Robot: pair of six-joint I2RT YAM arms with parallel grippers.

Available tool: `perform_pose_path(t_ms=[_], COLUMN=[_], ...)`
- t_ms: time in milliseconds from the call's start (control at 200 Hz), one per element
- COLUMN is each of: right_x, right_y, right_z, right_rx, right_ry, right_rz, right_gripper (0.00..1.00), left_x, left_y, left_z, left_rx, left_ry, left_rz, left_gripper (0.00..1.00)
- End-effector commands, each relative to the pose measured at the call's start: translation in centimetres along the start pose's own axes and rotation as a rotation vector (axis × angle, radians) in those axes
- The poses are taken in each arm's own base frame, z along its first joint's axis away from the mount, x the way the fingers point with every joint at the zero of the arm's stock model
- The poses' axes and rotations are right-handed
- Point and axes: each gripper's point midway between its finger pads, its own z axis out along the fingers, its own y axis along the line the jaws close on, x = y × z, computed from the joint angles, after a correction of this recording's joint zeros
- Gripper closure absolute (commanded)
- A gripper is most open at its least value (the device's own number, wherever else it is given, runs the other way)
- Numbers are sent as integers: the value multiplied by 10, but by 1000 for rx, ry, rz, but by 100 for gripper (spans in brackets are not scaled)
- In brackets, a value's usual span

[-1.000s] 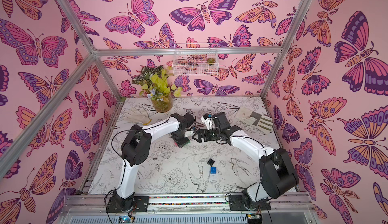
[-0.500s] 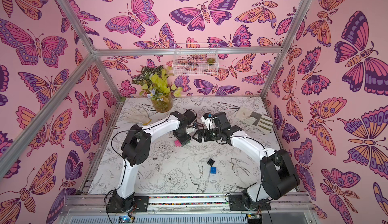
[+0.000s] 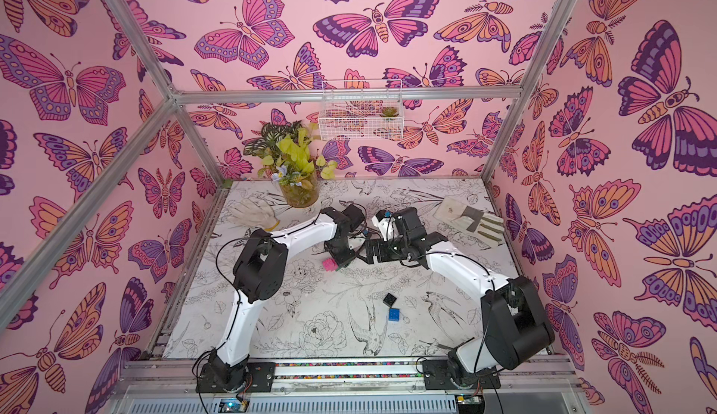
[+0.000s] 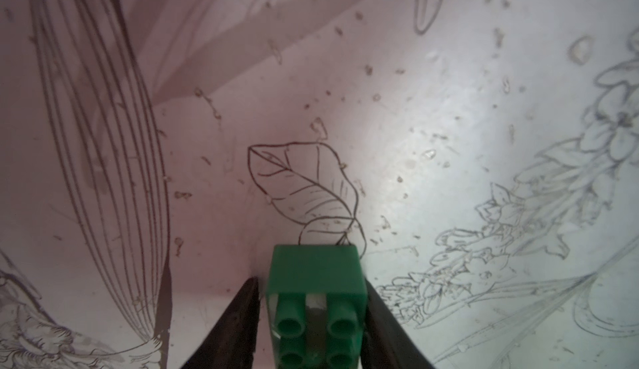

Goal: Assemble the letter v with lego
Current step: Adjust the lego brick at the center of the board.

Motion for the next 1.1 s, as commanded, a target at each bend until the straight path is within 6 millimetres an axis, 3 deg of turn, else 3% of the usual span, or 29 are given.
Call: perform_pose_path(t_ms=[0,396,531,611,781,926,1097], right_x=[2,1,2,6,26,39,38], right_y=[6,1,-19,-41,-74,-83,-79], right_z=[-4,-6,-7,-11,-24,-33,-30], right_rx=[-10,25,140,273,471,536,509], right_ry=[0,-15,-10,6,50,54,41], right_rz=[-15,-5,32,79,131,148,163], right_gripper=[1,1,1,1,1,1,1], left_x=[28,38,33,28,13,1,-1], left_y=[-15,-21,-14,-4,14,26,32], left_z=[18,10,15,23,32,23,18], left_rx=[71,108,113,94,72,52,25], left_ry=[93,9,-3,5,-24,-64,-73], left_rz=[46,288,334,363,390,398,400], left_gripper=[63,63,62,62,60,59,52])
